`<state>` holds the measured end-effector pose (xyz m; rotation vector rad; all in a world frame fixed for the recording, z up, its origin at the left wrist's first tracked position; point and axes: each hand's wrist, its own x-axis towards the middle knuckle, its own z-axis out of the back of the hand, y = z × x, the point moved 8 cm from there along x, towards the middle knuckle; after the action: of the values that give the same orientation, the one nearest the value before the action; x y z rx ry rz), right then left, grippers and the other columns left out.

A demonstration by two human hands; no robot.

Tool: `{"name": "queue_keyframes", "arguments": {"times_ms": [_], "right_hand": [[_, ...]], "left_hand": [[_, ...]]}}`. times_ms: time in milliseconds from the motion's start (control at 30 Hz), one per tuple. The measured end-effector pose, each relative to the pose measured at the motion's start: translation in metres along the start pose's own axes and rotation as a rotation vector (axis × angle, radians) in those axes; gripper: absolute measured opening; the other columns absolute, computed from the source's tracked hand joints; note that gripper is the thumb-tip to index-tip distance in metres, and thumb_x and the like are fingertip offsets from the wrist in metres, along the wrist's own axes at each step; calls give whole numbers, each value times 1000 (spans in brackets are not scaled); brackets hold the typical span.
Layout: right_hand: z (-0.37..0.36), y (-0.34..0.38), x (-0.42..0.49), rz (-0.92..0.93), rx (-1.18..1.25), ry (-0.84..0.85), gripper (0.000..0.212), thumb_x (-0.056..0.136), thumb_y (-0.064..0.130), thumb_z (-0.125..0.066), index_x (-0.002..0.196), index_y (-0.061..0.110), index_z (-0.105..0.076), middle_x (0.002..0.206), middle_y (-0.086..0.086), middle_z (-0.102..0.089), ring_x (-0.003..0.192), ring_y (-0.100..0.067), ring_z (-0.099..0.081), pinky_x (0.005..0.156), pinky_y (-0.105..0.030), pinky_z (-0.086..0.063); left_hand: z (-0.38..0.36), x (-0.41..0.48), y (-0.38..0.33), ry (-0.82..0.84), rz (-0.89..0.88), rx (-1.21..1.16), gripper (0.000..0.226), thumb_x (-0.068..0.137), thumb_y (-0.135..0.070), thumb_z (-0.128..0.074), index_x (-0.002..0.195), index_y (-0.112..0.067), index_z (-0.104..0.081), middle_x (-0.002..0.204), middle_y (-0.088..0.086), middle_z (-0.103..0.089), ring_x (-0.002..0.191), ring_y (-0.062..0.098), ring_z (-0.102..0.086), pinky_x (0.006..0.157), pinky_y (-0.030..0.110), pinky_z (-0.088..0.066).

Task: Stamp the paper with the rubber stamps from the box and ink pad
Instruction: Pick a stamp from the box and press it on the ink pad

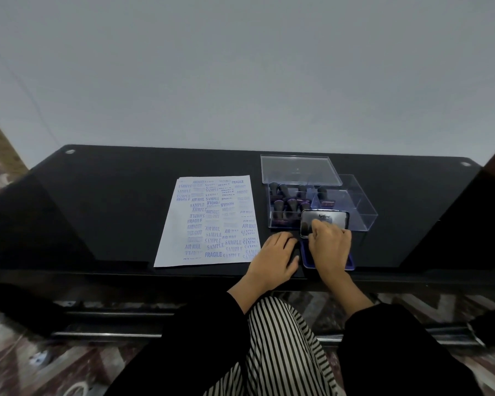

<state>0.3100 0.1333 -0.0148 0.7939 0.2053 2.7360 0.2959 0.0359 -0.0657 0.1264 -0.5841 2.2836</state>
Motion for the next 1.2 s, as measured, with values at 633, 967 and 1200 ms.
{"name": "queue_keyframes", "arguments": {"times_ms": [633, 967, 1200], "right_hand": [[15, 125, 41, 188, 232, -91, 41, 79, 9, -65, 53, 19, -35, 45, 6, -34, 37, -22, -39, 54, -27, -28], [-62, 257, 86, 311, 193, 142, 41, 100, 30, -36, 60, 21, -30, 55, 5, -38, 48, -9, -38, 67, -28, -28], [-119, 291, 100, 337, 107, 185, 34, 101, 33, -29, 74, 15, -41, 67, -1, -50, 57, -15, -45, 50, -22, -24]], "left_hand": [[167, -27, 120, -449, 253, -296, 25, 96, -9, -42, 118, -8, -53, 120, 6, -54, 111, 15, -52, 94, 18, -39], [196, -62, 260, -453, 518, -117, 25, 91, -2, -46, 114, -1, -56, 116, 11, -55, 95, 16, -54, 78, 17, -38], [147, -54, 291, -282, 579, -7, 40, 96, -11, -42, 135, -4, -43, 146, 10, -38, 140, 22, -27, 113, 28, -23]]}}
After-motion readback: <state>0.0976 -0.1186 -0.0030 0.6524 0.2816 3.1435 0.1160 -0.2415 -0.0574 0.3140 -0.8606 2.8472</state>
